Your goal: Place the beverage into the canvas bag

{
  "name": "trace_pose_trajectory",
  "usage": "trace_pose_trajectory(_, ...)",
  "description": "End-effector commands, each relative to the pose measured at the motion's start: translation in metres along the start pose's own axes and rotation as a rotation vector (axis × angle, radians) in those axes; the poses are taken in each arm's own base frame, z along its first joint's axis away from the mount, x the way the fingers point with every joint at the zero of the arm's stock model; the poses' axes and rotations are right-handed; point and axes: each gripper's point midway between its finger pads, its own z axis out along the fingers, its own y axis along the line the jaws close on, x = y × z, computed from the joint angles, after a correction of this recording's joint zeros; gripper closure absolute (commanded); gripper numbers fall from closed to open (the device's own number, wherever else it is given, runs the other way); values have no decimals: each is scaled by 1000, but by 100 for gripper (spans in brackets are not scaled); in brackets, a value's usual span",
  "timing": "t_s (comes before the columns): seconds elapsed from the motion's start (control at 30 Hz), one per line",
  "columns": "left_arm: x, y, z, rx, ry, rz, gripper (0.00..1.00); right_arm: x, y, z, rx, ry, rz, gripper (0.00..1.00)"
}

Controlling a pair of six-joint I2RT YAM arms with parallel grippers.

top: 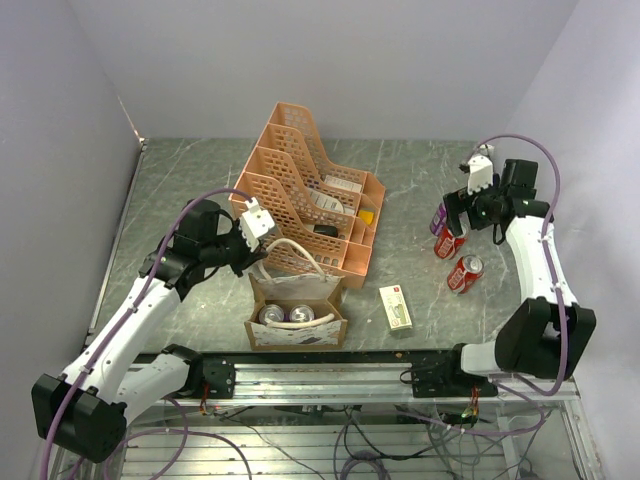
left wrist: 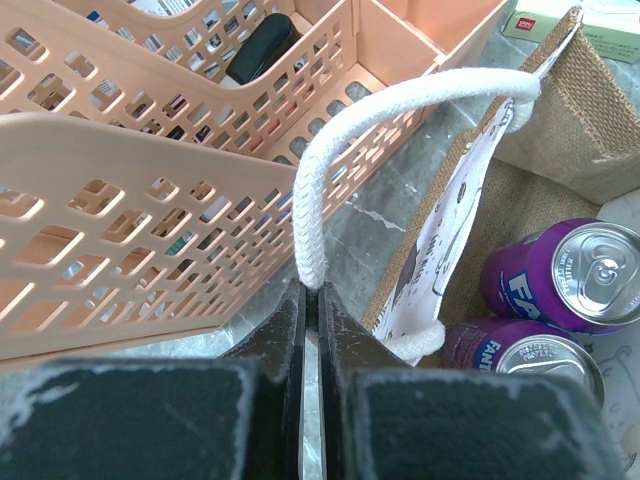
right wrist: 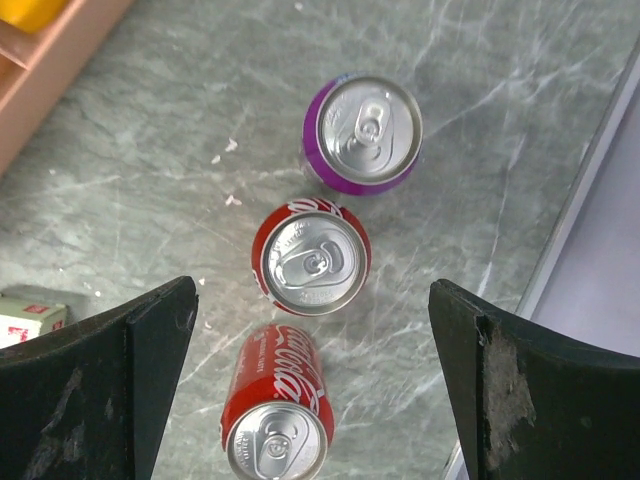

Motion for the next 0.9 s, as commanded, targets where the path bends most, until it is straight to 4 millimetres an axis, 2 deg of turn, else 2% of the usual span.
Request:
trace_pose_trajectory(0.0, -5, -7, 1, 26, -26, 11, 93, 28, 0, 15, -41, 73, 4, 0)
trace_pose_trajectory(0.17, -3, -7, 1, 23, -18, 8, 93, 39, 5, 31, -104, 109, 22, 0)
trace_pose_trajectory(0.43, -5, -9, 2, 39, -23, 7, 93, 50, 2, 49, -128, 155, 40, 0)
trace_pose_trajectory(0.57, -4, -7, 2, 34, -17, 5, 93, 58, 6, 59, -172, 181, 44, 3)
trace_pose_trajectory(0.67, -4, -8, 2, 38, -20, 8, 93, 61, 10, 62, -193, 189, 50, 8)
trace_pose_trajectory(0.87, -2, -9, 4, 47, -12, 3, 93, 56, 5, 63, -179, 179, 50, 25)
